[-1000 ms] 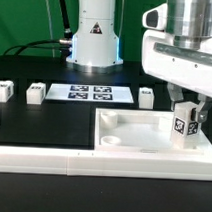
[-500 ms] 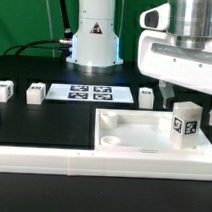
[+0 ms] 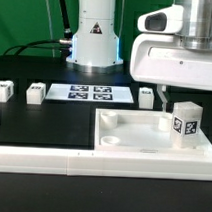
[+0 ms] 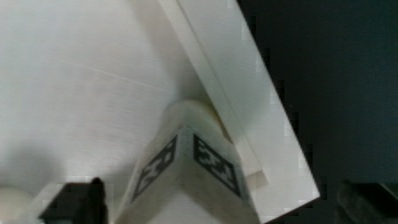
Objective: Assemble square table
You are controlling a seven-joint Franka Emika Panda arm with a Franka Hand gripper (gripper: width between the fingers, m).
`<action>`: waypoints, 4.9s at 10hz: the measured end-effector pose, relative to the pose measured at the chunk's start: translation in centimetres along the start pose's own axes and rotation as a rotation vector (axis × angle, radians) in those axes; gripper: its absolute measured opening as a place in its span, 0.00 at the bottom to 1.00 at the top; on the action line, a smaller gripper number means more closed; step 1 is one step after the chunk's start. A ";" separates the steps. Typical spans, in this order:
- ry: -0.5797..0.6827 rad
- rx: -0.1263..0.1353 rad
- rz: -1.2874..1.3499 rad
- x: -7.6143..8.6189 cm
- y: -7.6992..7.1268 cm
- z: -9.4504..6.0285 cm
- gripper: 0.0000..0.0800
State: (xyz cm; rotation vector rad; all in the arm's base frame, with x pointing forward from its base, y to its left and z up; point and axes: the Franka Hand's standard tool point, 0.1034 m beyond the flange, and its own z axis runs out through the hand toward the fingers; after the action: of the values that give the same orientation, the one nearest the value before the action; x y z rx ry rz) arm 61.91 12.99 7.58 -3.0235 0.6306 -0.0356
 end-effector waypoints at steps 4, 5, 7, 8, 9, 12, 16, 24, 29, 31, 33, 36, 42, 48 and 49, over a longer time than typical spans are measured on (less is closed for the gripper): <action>0.004 -0.007 -0.345 0.0 -0.1 0.0 0.81; 0.004 -0.008 -0.409 0.1 0.0 -0.1 0.81; 0.004 -0.011 -0.546 0.3 0.3 -0.1 0.81; 0.003 -0.012 -0.616 0.4 0.5 0.0 0.81; 0.003 -0.012 -0.655 0.4 0.6 0.0 0.81; 0.003 -0.020 -0.831 0.7 1.0 0.0 0.81; 0.003 -0.020 -0.819 0.7 1.0 0.0 0.49; 0.016 -0.004 -0.238 0.6 1.0 0.0 0.36; 0.031 0.005 0.252 0.8 1.0 0.0 0.36; 0.035 0.004 0.443 0.7 1.0 0.0 0.36; 0.034 0.006 0.602 0.8 1.1 0.0 0.36; 0.031 0.010 0.613 0.8 1.1 0.0 0.36; 0.009 -0.022 0.100 0.3 0.6 -0.1 0.81; 0.003 -0.025 -0.387 0.3 0.6 -0.1 0.81; 0.002 -0.028 -0.465 0.4 0.7 -0.1 0.81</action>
Offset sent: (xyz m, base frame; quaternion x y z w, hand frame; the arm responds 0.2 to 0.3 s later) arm 0.0032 -0.0005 0.0019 -0.0039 -0.0050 -0.2224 0.9749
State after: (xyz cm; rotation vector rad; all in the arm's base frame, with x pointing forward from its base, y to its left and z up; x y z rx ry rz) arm 61.95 12.19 7.61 -3.1213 -0.0831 -0.0490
